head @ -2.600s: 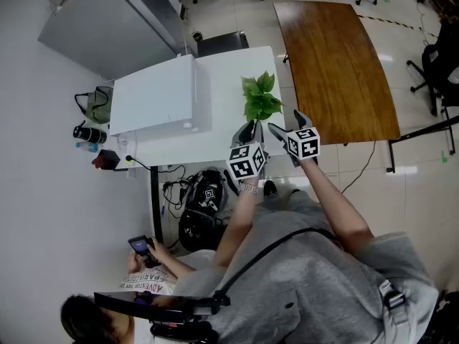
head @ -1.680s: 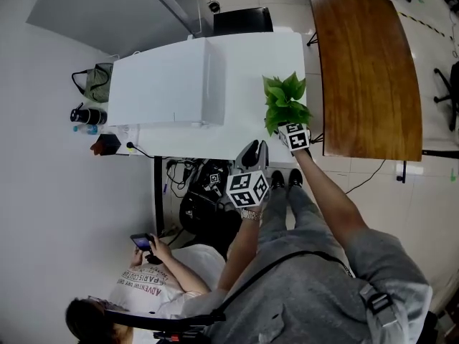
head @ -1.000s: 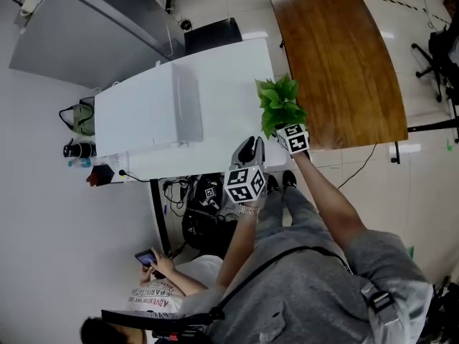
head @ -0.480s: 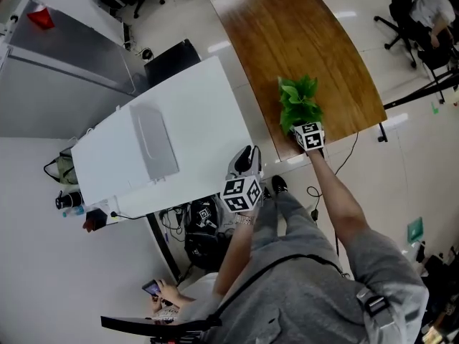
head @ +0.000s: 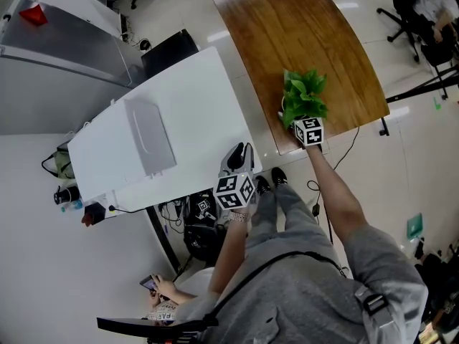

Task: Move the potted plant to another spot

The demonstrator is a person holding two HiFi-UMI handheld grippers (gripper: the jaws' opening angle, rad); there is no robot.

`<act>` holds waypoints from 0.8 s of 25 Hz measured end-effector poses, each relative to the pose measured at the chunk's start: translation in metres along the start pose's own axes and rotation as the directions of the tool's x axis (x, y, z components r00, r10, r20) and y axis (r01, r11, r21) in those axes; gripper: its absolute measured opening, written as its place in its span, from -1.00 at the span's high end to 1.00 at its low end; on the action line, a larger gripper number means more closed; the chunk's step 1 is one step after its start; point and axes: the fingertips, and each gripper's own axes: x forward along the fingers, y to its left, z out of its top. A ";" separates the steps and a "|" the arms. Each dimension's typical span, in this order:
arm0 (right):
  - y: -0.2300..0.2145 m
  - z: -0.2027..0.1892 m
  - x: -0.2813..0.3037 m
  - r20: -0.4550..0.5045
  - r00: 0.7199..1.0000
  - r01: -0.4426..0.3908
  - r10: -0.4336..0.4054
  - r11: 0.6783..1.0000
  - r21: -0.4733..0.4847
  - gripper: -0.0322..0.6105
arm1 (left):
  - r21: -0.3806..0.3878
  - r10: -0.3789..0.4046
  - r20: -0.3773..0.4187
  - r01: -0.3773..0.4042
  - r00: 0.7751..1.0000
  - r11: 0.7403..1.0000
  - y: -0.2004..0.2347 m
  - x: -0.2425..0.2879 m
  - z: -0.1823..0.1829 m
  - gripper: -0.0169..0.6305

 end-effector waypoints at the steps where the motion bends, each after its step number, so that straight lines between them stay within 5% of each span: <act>1: 0.001 -0.003 -0.001 -0.013 1.000 -0.008 0.008 1.000 -0.010 -0.83 | 0.001 0.003 0.000 -0.003 1.000 1.000 0.000 -0.001 0.000 0.65; 9: 0.001 -0.016 -0.020 -0.037 0.998 -0.060 0.059 0.997 -0.038 -0.91 | 0.007 0.011 -0.005 -0.011 1.000 1.000 -0.017 -0.002 -0.007 0.65; 20: 0.015 -0.018 -0.094 0.046 0.998 -0.041 0.037 0.995 0.092 -0.80 | 0.046 0.033 0.037 -0.035 0.999 0.998 -0.043 -0.033 -0.001 0.65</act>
